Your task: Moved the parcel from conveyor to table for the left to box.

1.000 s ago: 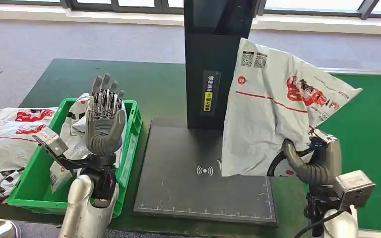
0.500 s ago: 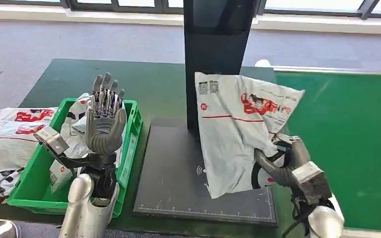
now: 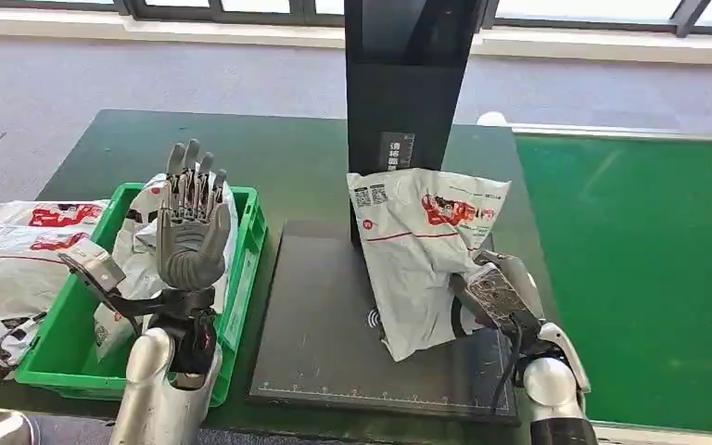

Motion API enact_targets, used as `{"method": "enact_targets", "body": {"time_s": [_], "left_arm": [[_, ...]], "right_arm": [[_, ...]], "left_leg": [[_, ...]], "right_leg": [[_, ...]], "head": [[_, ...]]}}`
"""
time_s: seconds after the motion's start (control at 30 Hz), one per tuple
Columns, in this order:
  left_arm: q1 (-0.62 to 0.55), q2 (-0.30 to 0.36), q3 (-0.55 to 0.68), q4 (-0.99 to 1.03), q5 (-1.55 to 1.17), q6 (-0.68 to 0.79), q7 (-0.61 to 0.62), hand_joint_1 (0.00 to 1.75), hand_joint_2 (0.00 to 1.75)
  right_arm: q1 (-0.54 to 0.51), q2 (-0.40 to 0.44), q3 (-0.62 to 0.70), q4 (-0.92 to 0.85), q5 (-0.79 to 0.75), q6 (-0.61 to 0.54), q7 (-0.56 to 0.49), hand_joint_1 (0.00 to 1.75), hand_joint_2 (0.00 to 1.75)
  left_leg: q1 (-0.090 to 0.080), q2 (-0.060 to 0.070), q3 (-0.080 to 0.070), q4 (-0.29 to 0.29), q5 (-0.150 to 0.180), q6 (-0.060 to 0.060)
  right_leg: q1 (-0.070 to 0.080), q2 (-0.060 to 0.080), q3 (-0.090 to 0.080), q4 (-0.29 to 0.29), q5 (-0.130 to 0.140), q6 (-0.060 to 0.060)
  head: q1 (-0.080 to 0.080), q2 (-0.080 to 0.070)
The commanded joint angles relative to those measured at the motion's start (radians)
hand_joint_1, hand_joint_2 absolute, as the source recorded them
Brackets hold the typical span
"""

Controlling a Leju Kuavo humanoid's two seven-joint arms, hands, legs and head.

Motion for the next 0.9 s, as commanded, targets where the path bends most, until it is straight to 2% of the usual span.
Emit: {"method": "enact_targets", "body": {"time_s": [0.03,0.4,0.7,0.9], "left_arm": [[-0.008,0.031,-0.005,0.036,0.008,0.009,-0.003,0.00,1.75],[-0.009,0.027,0.014,0.044,0.005,0.009,-0.009,0.00,1.75],[-0.011,0.027,0.016,0.043,0.004,0.007,-0.011,0.00,1.75],[-0.032,0.030,0.020,0.070,-0.001,-0.002,-0.018,0.00,1.75]], "right_arm": [[-0.083,-0.043,0.048,0.219,0.009,-0.014,0.015,0.00,0.00],[-0.133,-0.058,0.078,0.321,0.036,-0.040,-0.003,0.00,0.00],[-0.136,-0.059,0.082,0.322,0.037,-0.039,-0.009,0.00,0.00],[-0.147,-0.068,0.102,0.332,-0.025,0.040,-0.093,0.00,0.00]], "left_leg": [[0.000,0.003,0.003,-0.003,0.000,0.000],[0.000,0.003,0.002,-0.002,0.000,0.000],[0.000,0.003,0.003,-0.002,0.000,-0.001],[0.000,0.003,0.002,-0.002,0.000,-0.001]], "right_leg": [[0.000,0.002,0.002,-0.003,0.001,-0.001],[0.000,0.002,0.001,-0.002,0.001,-0.001],[0.000,0.001,0.002,-0.002,0.000,-0.001],[0.000,0.001,0.001,-0.002,0.001,-0.001]], "head": [[0.000,0.000],[0.000,0.000],[0.000,0.000],[0.000,0.000]]}}
